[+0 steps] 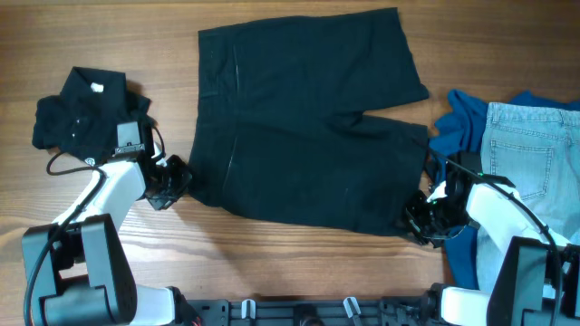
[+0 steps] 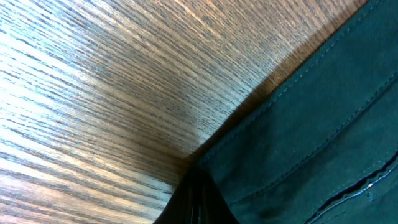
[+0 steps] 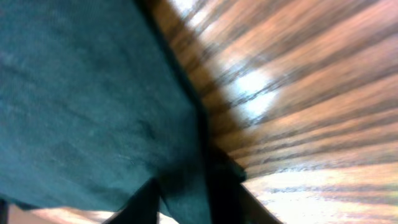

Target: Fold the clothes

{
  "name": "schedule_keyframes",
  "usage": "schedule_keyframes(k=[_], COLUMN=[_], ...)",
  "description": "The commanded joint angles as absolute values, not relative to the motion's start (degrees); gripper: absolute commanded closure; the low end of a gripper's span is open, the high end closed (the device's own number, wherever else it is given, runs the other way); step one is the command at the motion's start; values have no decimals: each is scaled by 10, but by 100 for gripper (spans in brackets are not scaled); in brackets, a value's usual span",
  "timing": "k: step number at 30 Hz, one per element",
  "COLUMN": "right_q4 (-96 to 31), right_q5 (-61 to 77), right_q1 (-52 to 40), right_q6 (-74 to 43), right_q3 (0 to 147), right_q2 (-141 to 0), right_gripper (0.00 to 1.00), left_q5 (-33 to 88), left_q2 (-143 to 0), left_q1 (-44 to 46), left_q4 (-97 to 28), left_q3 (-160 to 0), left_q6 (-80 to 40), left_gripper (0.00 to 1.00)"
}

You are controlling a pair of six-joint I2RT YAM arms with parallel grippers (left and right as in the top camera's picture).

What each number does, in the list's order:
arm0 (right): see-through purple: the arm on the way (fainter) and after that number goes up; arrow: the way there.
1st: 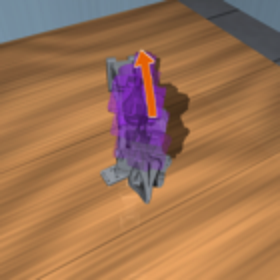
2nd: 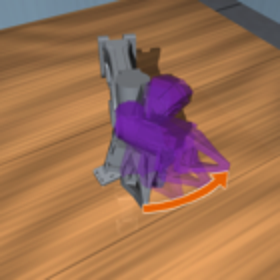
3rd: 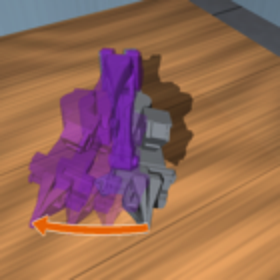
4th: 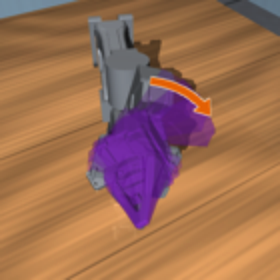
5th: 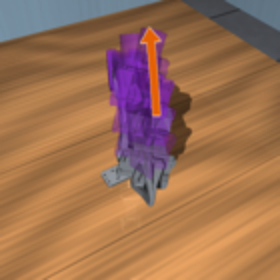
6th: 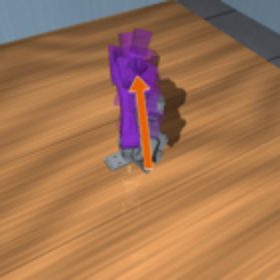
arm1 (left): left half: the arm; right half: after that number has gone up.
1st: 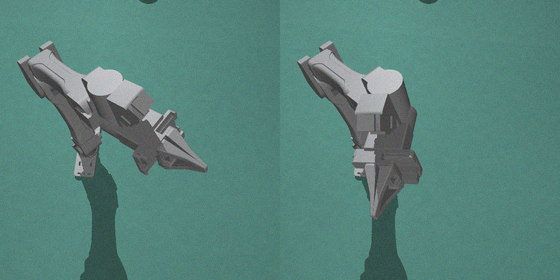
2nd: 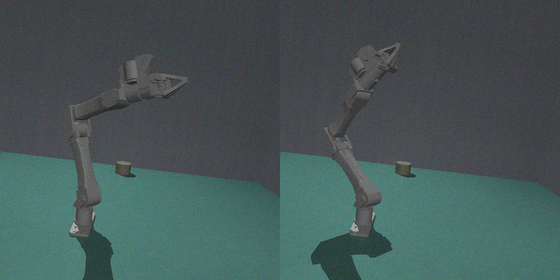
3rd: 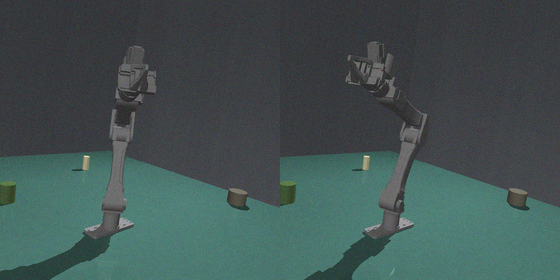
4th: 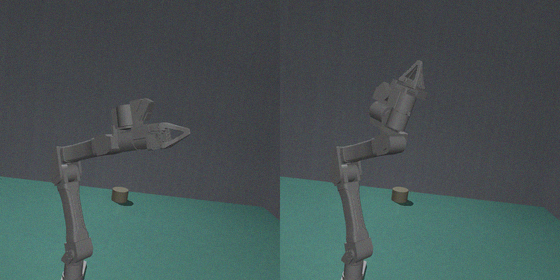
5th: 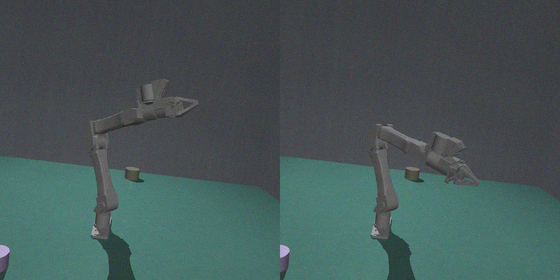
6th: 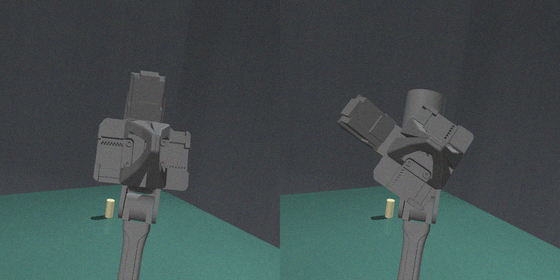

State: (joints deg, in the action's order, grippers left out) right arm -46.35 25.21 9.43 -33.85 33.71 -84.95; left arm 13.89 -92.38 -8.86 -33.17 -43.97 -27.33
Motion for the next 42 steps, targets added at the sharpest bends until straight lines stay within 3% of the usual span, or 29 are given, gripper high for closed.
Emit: schedule_keyframes(k=[1,6,10,25,30,35,36,37,38,39,42], right_q4=[-457,-473,-562,-822,-809,-785,-755,-714,-666,-621,-486], right_q5=[207,202,253,253,248,241,242,247,259,281,298], right_q1=[92,92,92,92,92,67,52,34,14,-3,-50], right_q6=[-345,-328,-249,-225,-224,-195,-195,-194,-181,-162,-140], right_q3=[332,343,407,605,632,568,539,510,484,467,441], right_q2=[-850,-849,-816,-602,-615,-680,-697,-718,-740,-760,-839], right_gripper=[96,96,96,96,96,72,71,76,90,95,95], left_q5=[152,152,149,82,61,61,61,61,61,61,61], left_q2=[-935,-934,-901,-472,-441,-479,-488,-500,-514,-523,-548], left_q1=[-89,-89,-92,-259,-260,-260,-260,-260,-260,-260,-260], left_q4=[-332,-333,-371,-586,-594,-605,-607,-607,-607,-607,-607], left_q3=[-431,-431,-438,-456,-480,-480,-480,-480,-480,-480,-480], left_q6=[-272,-272,-273,-274,-274,-257,-257,-257,-257,-257,-257], left_gripper=[96,96,96,96,96,96,96,96,96,96,96])
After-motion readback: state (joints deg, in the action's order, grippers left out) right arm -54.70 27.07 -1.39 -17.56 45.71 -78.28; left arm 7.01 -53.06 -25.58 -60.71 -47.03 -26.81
